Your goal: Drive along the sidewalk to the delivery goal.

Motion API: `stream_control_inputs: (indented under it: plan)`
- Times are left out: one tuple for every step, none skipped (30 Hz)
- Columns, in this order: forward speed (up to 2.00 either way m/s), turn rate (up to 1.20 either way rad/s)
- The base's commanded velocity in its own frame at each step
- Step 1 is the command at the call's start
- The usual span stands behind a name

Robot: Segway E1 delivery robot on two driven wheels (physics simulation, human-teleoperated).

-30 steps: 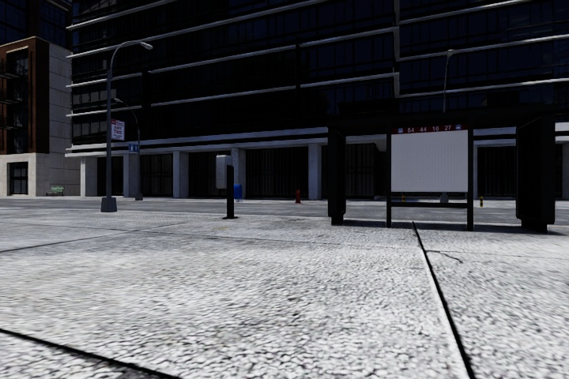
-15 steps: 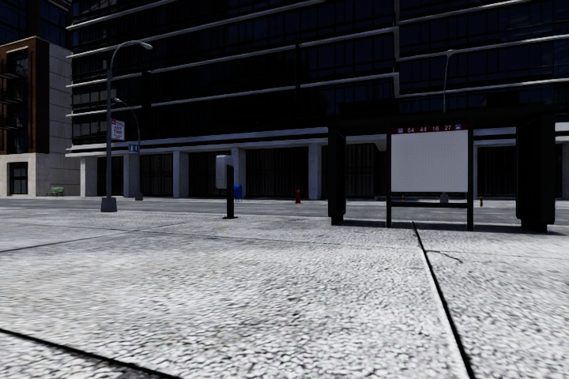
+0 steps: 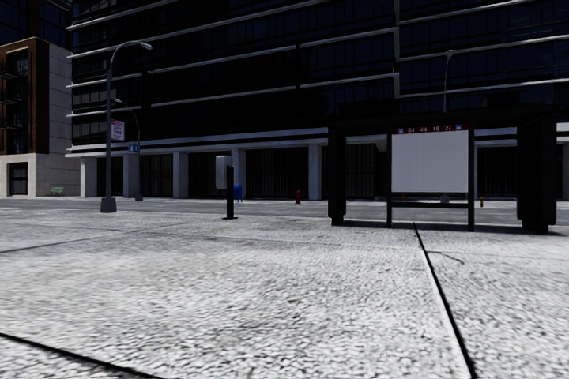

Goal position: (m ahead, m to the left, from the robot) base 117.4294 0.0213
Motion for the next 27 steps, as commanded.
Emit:
stream_control_inputs:
  plan:
    - [2.00,0.00]
    - [2.00,0.00]
    - [2.00,0.00]
    - [2.00,0.00]
    - [2.00,0.00]
    - [2.00,0.00]
    - [2.00,0.00]
    - [2.00,0.00]
    - [2.00,0.00]
    - [2.00,0.08]
    - [2.00,0.29]
    - [2.00,0.37]
    - [2.00,0.39]
    - [2.00,0.39]
    - [2.00,0.40]
    - [2.00,0.40]
    - [2.00,0.40]
    - [2.00,0.40]
    - [2.00,0.40]
    - [2.00,0.40]
    - [2.00,0.40]
    - [2.00,0.40]
    - [2.00,0.40]
    - [2.00,0.40]
    - [2.00,0.40]
    - [2.00,0.40]
    - [2.00,0.40]
